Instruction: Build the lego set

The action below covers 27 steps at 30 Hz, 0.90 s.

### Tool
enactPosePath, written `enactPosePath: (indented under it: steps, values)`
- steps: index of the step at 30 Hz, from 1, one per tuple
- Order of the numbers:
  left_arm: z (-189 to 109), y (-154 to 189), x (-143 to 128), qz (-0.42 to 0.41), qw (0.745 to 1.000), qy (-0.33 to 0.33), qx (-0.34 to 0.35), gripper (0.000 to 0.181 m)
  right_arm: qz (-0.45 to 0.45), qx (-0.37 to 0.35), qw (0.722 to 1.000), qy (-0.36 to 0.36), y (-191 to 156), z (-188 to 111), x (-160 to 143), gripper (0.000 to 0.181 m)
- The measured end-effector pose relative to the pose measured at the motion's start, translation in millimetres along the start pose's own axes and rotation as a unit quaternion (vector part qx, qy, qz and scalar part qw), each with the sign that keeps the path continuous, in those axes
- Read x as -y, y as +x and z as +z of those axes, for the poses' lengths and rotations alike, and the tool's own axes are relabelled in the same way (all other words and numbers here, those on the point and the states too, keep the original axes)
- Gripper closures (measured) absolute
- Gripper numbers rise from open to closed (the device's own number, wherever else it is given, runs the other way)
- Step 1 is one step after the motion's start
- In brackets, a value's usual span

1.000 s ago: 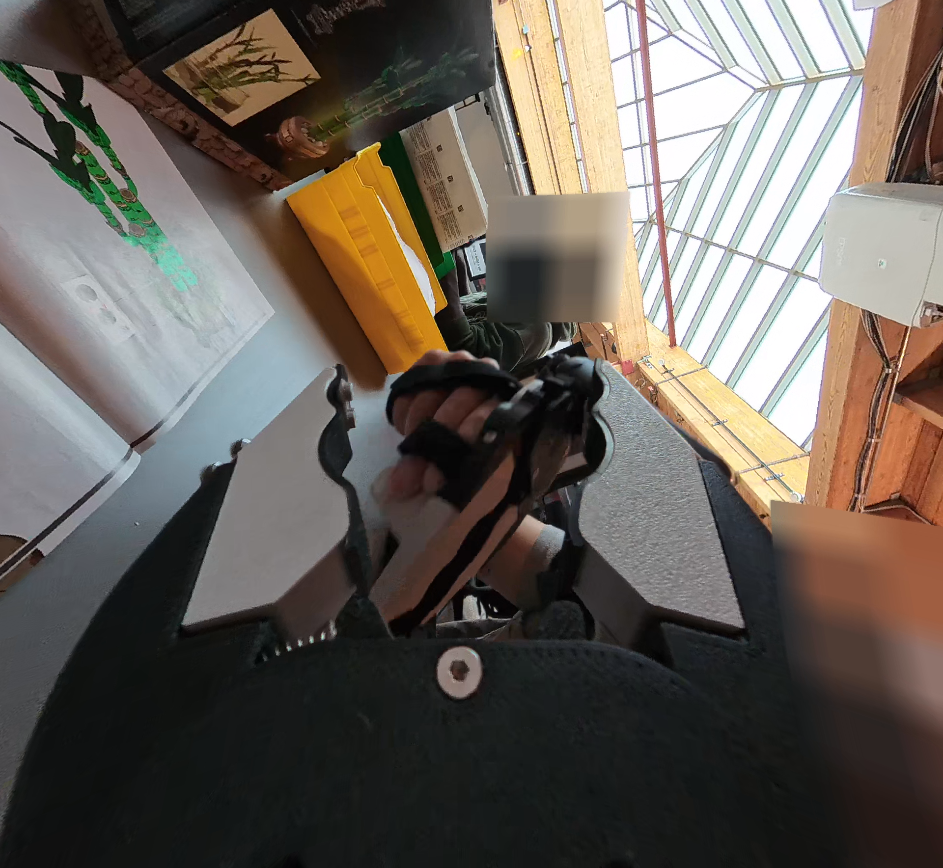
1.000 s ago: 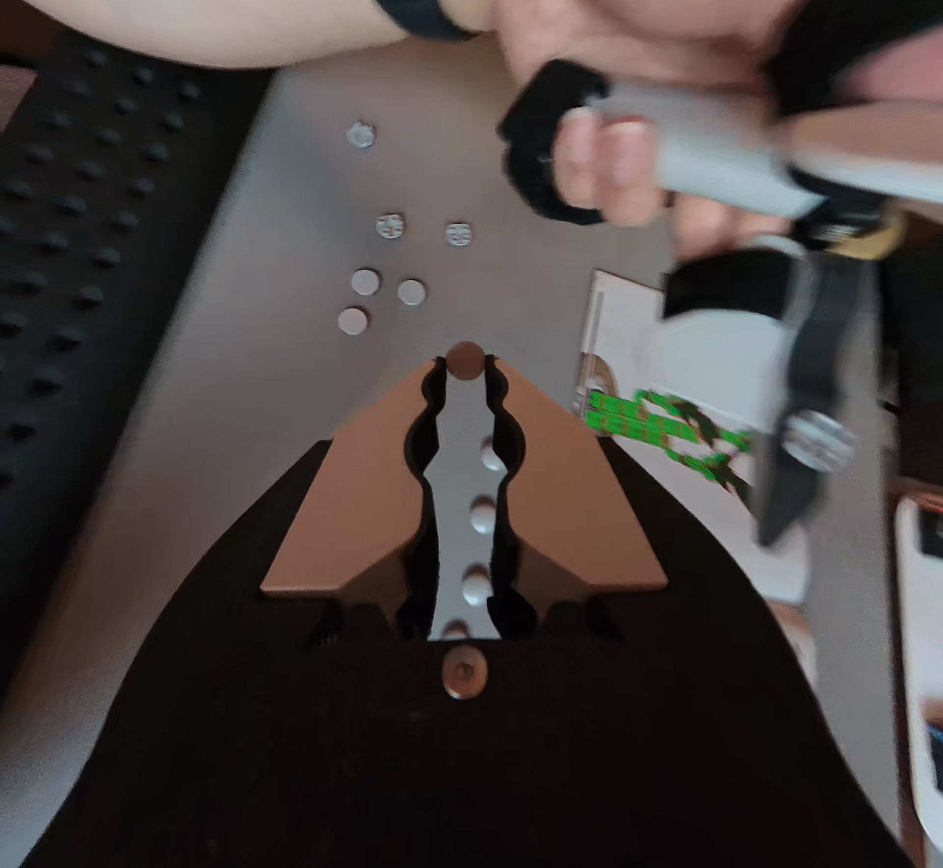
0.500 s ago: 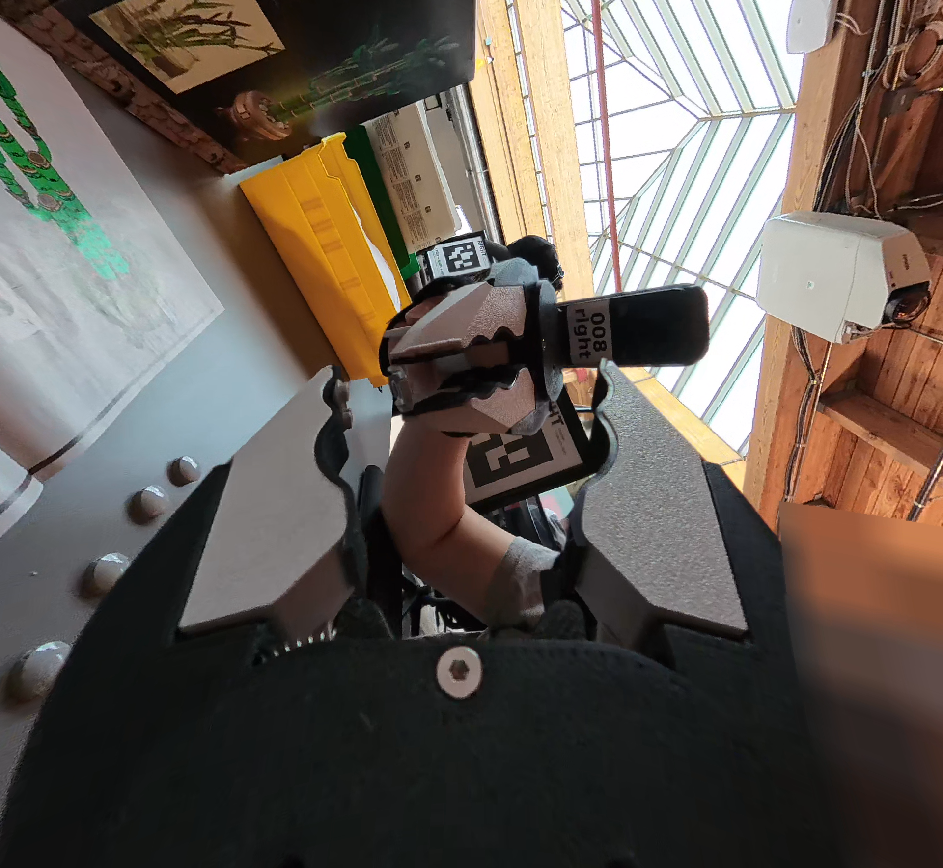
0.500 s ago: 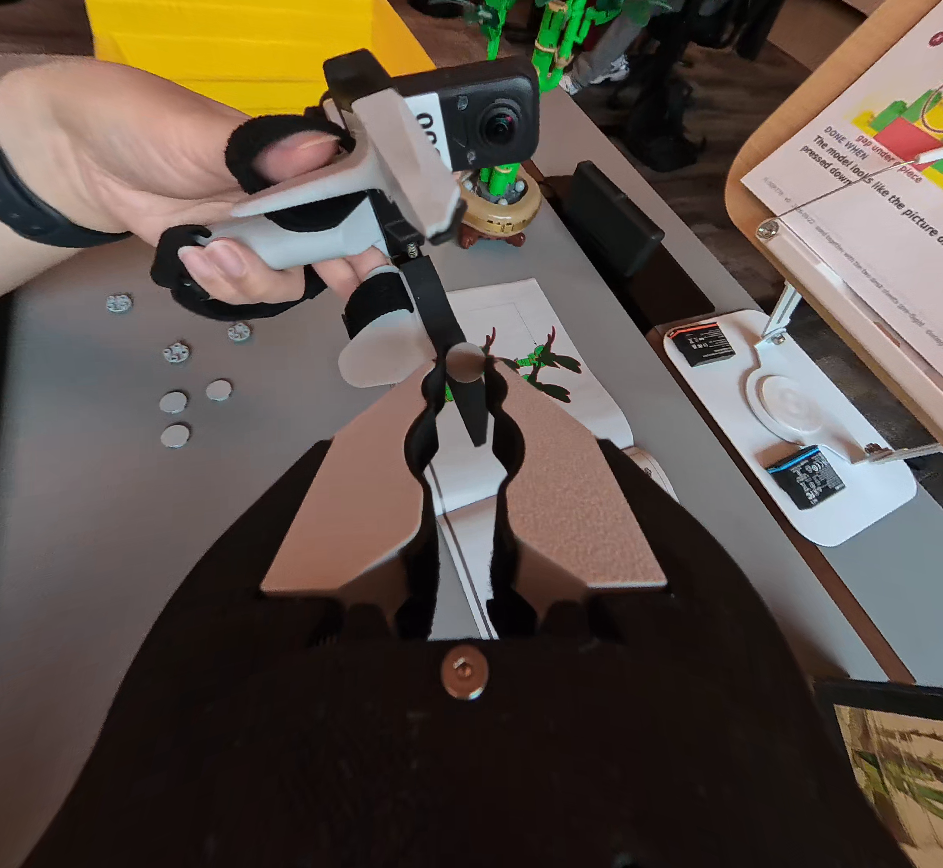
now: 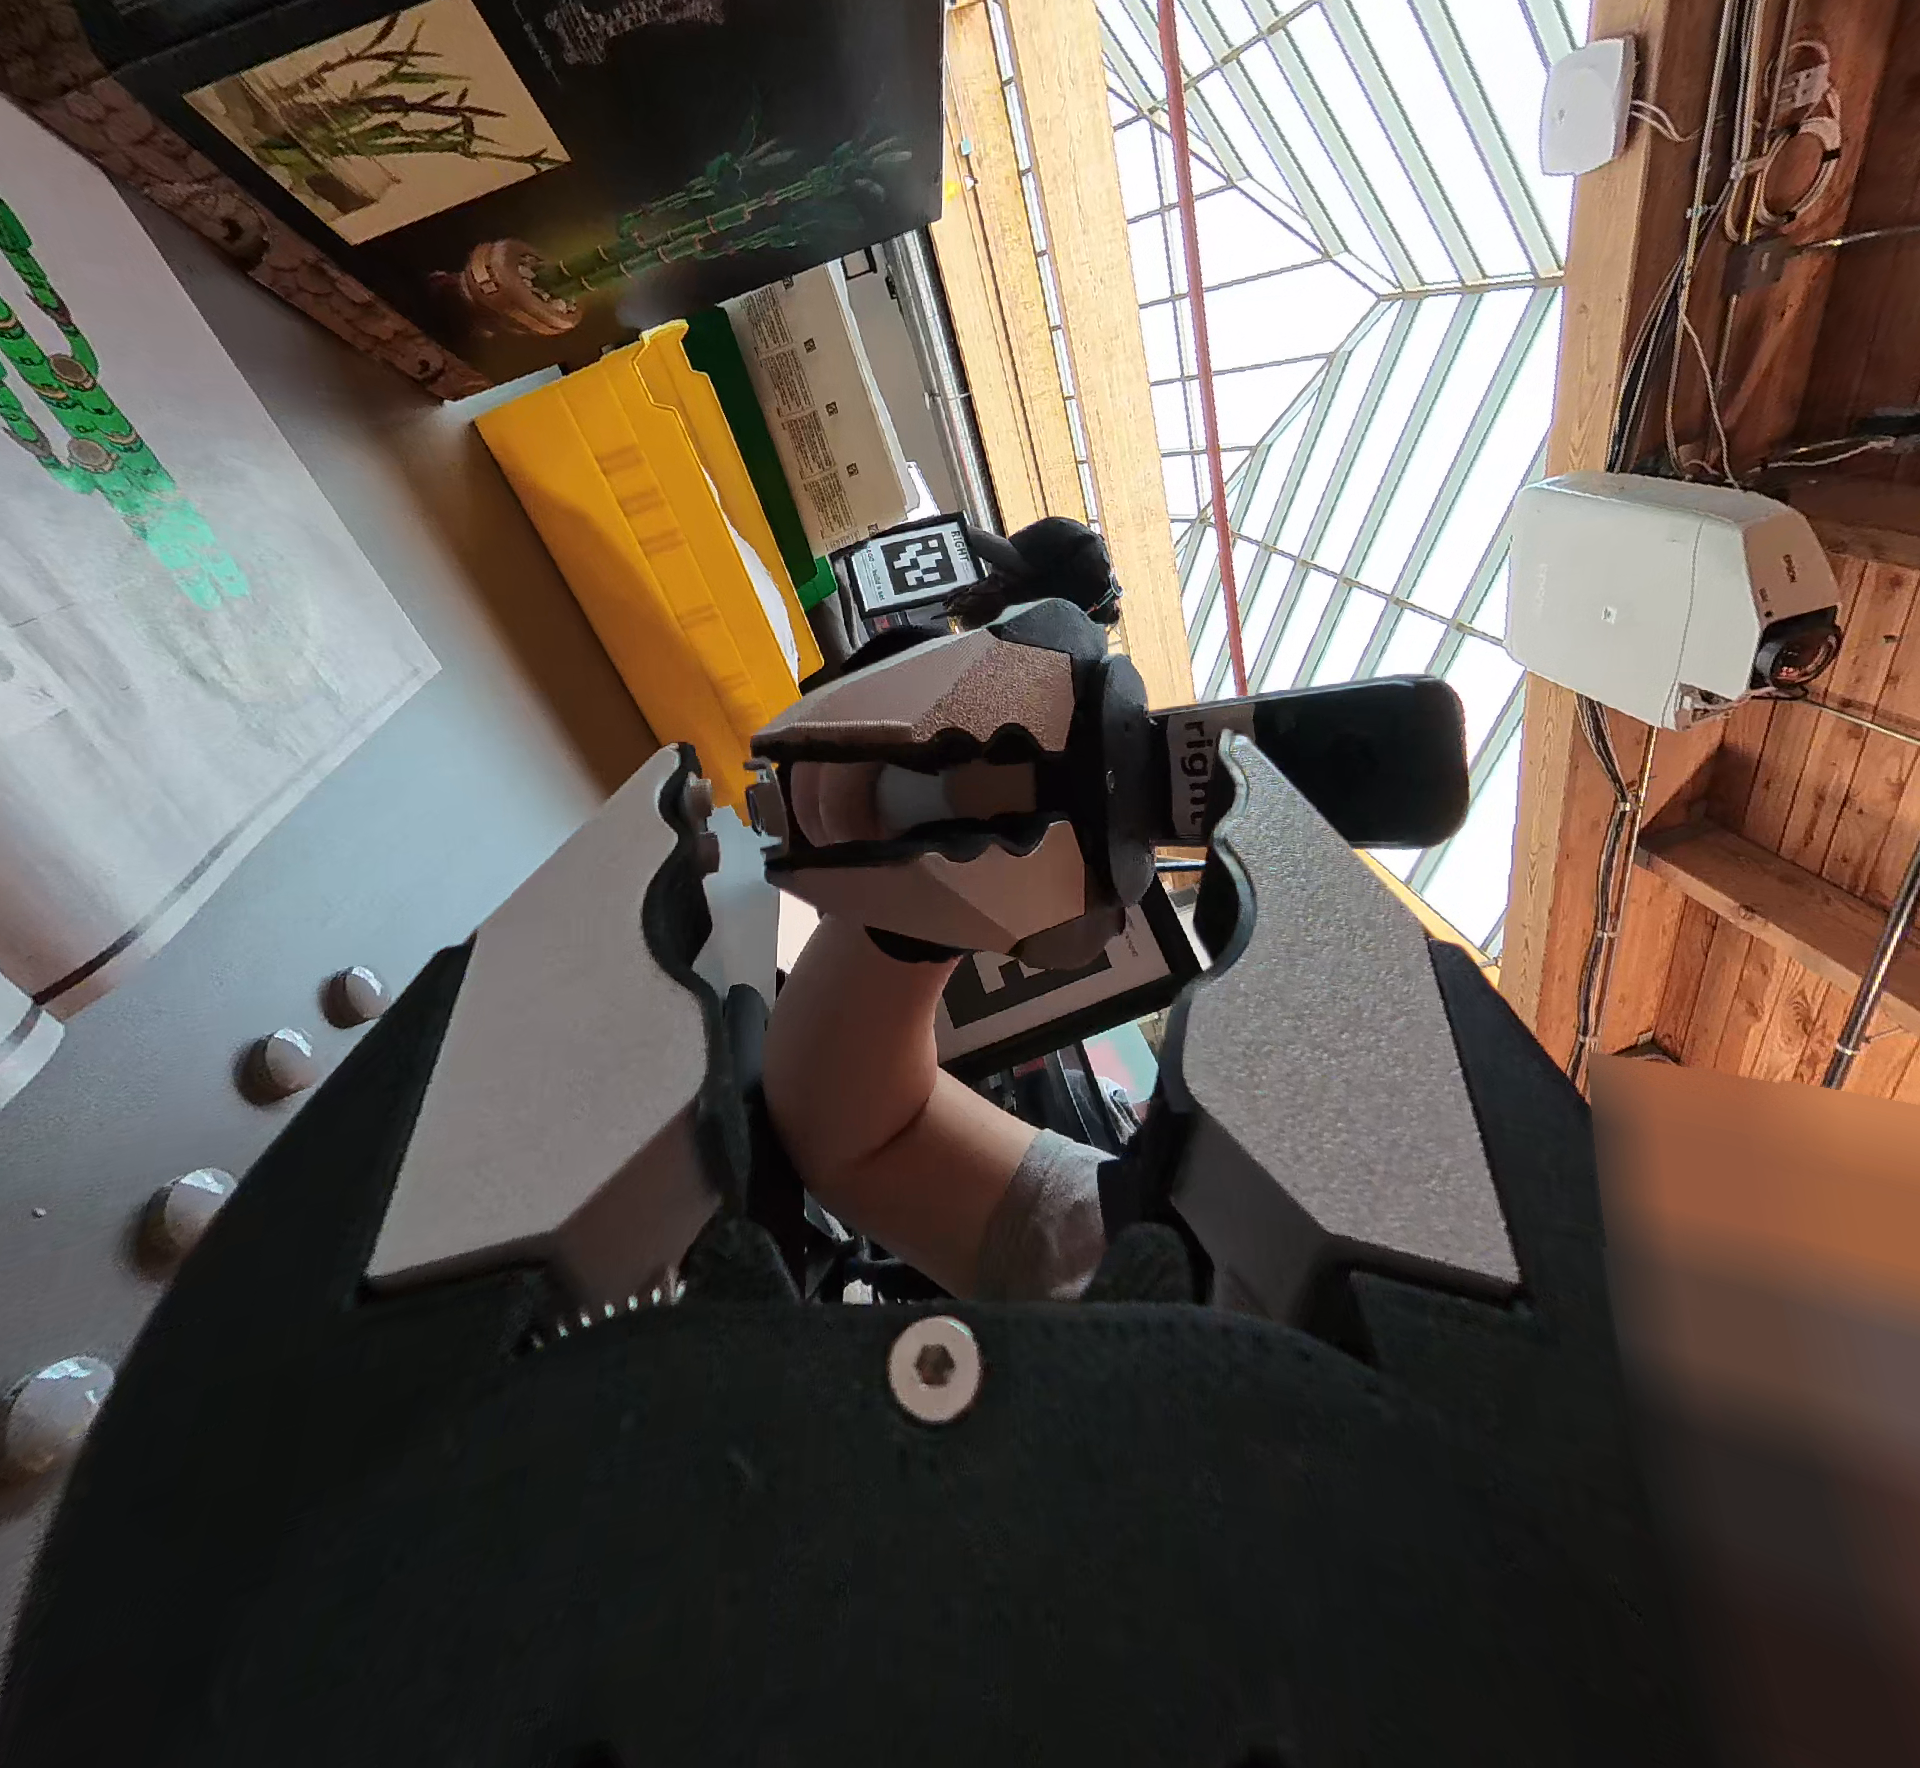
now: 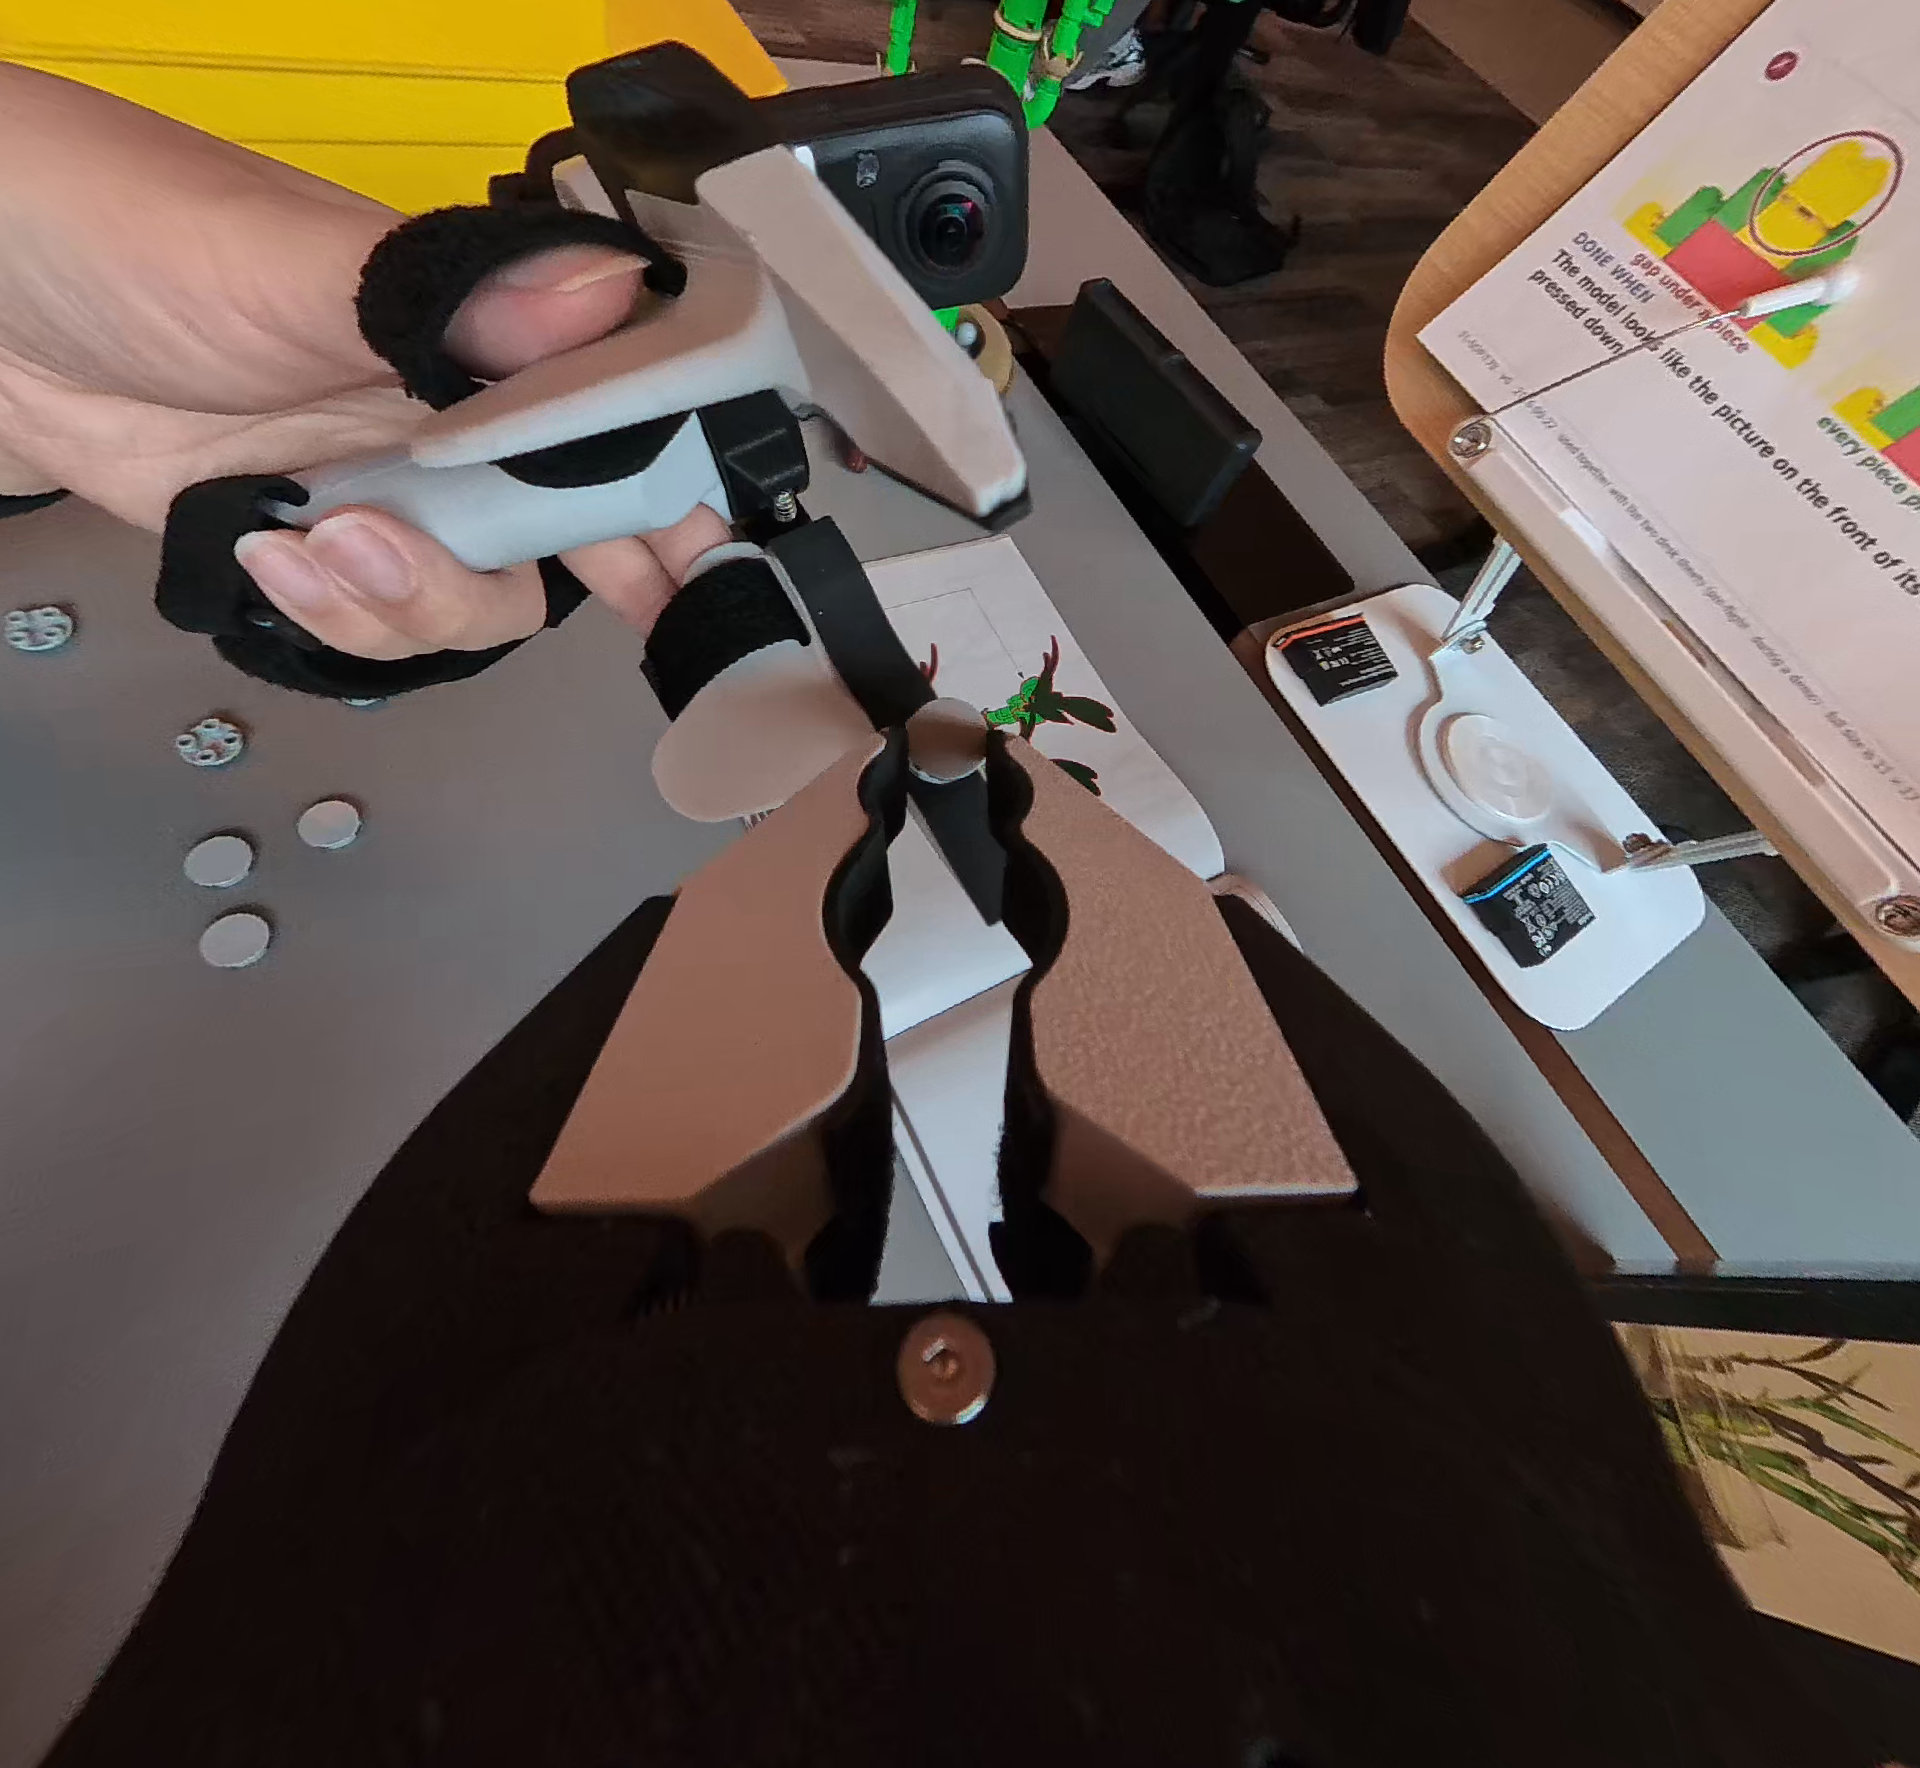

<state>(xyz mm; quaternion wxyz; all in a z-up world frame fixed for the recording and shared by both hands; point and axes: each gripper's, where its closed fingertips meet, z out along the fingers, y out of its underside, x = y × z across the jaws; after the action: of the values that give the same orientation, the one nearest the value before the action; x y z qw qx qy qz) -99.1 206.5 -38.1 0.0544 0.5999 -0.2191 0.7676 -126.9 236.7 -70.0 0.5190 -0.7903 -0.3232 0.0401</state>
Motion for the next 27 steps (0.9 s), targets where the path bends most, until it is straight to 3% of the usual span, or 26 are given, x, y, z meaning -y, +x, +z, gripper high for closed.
enactPosePath:
  steps: [27]
  values:
    - [3.8, -5.9, -1.8, 0.005, 1.0, -0.005, 0.015, 0.082, -0.035, -0.025, 0.998, -0.039, -1.1, 7.1, -10.8, 0.168]
